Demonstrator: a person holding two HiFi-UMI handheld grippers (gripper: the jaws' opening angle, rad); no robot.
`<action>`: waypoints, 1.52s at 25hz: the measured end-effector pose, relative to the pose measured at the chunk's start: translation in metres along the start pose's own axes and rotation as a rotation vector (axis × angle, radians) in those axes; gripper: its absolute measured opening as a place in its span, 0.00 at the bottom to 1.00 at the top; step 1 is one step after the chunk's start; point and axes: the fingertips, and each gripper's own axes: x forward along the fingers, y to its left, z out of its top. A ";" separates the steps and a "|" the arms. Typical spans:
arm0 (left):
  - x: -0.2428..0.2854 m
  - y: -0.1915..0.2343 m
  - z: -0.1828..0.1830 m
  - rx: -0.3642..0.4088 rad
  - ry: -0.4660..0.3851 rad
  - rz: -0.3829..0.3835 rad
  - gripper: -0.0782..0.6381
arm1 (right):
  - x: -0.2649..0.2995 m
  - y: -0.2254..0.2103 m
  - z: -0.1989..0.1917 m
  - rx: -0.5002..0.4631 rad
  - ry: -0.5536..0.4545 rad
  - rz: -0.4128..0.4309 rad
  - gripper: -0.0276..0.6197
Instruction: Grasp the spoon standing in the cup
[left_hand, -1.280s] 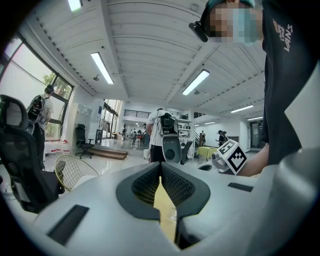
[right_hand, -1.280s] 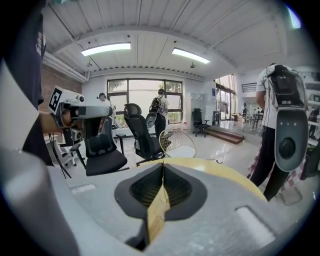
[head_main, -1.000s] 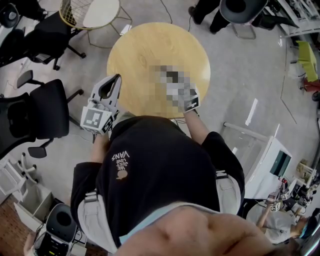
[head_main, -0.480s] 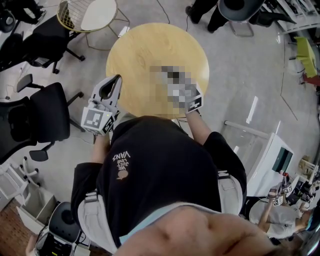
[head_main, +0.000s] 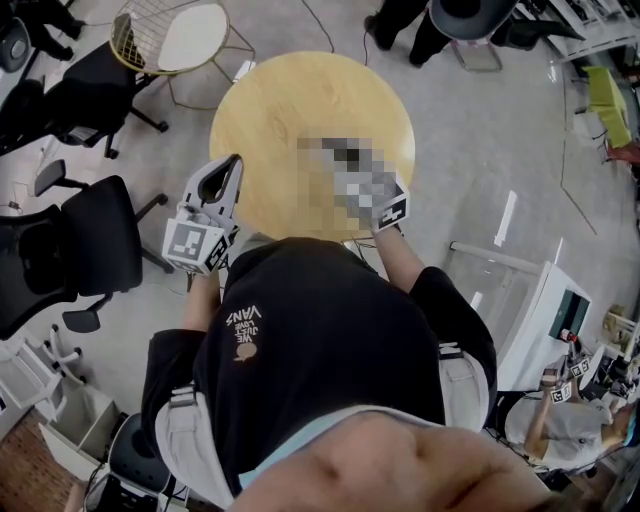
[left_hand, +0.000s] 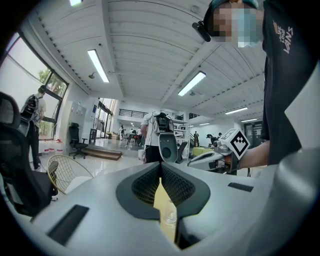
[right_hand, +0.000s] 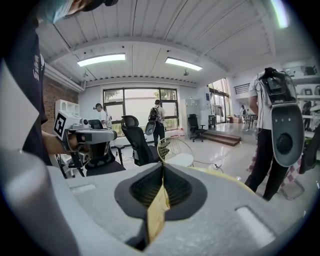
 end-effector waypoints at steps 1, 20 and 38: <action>0.000 0.000 0.001 -0.002 -0.001 0.000 0.12 | -0.001 0.000 0.001 0.002 -0.003 -0.001 0.05; 0.005 -0.012 0.020 0.021 -0.002 -0.048 0.12 | -0.029 0.008 0.036 0.003 -0.057 -0.008 0.05; 0.009 -0.029 0.032 0.024 -0.047 -0.048 0.12 | -0.064 0.008 0.042 0.019 -0.102 -0.034 0.05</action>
